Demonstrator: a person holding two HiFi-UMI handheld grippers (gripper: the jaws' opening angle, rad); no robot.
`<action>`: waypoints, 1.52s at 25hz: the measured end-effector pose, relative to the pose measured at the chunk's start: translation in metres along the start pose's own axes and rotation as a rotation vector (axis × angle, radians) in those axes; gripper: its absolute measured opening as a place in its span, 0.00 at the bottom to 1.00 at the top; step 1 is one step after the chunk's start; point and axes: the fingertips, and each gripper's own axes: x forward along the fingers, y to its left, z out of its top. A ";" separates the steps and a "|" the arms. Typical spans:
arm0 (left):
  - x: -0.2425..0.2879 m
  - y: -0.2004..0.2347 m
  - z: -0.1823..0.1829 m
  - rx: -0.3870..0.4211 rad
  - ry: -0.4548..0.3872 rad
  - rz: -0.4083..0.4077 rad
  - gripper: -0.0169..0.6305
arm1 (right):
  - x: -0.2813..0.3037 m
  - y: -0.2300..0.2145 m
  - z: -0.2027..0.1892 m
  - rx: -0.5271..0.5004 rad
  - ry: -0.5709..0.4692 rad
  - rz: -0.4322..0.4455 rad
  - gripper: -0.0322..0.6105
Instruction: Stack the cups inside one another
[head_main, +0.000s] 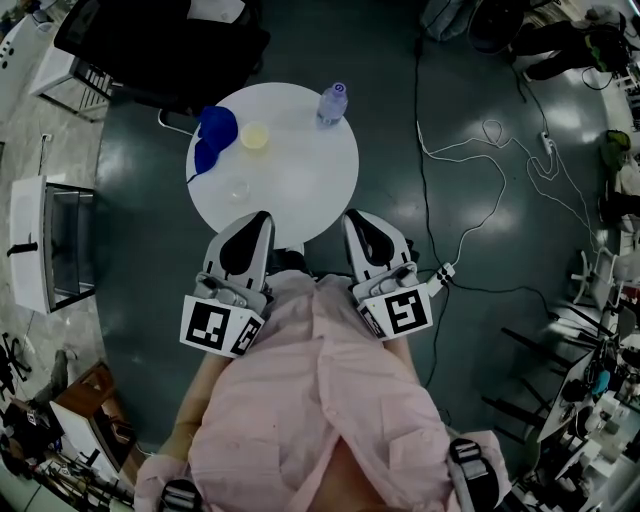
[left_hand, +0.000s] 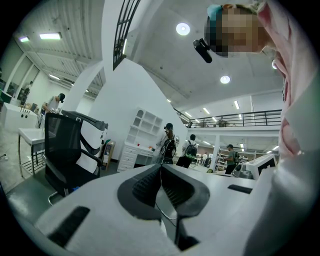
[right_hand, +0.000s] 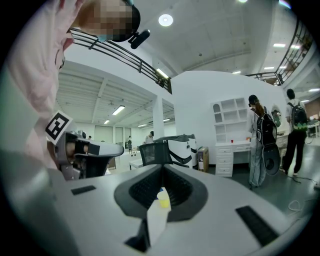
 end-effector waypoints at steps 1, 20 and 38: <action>0.000 0.000 0.000 0.000 -0.001 0.001 0.06 | -0.001 0.000 0.001 0.001 -0.001 0.001 0.10; -0.008 0.005 0.000 -0.007 -0.014 0.018 0.06 | 0.002 0.005 0.000 -0.005 -0.001 0.012 0.10; -0.019 0.019 0.002 -0.016 -0.013 0.072 0.06 | 0.018 0.013 0.000 -0.010 0.021 0.079 0.10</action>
